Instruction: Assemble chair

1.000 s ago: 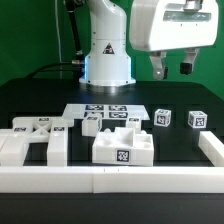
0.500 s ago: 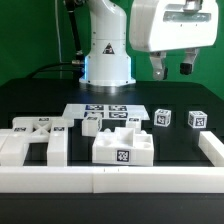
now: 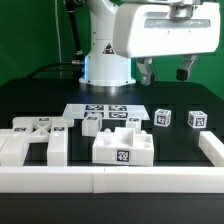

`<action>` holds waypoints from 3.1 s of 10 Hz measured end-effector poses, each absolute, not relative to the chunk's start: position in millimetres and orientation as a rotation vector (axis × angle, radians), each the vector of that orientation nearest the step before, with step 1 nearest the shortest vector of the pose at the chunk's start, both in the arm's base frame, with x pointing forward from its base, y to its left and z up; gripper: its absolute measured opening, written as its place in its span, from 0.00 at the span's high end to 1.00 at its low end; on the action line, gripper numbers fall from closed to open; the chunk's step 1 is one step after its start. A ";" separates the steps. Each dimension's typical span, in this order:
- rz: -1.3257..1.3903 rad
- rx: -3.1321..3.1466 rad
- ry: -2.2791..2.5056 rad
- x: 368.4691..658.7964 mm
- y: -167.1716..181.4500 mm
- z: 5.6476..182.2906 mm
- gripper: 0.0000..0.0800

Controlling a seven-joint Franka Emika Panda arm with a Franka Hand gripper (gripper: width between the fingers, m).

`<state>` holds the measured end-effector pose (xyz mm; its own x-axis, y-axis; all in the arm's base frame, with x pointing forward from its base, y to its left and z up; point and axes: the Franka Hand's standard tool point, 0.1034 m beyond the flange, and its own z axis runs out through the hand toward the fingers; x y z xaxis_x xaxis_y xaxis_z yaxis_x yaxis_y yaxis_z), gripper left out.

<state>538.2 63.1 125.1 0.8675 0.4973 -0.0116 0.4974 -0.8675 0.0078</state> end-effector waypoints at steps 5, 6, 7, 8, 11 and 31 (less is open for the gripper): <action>-0.005 3.129 0.352 540.3 63.8 123.0 0.19; -0.017 3.160 0.163 538.9 57.0 119.9 0.19; -0.036 3.191 0.008 538.7 46.6 108.2 0.19; -0.054 3.198 -0.145 541.6 41.4 98.9 0.19; -0.058 3.166 -0.469 553.6 32.6 74.8 0.19; -0.035 3.185 -0.214 543.3 45.8 12.4 0.77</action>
Offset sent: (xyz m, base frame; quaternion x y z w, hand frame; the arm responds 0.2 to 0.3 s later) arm 0.0000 0.0000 0.0000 0.0000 0.0000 0.1938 0.9810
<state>543.3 45.8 12.4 0.9908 -0.1333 -0.0253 -0.1344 -0.9897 -0.0491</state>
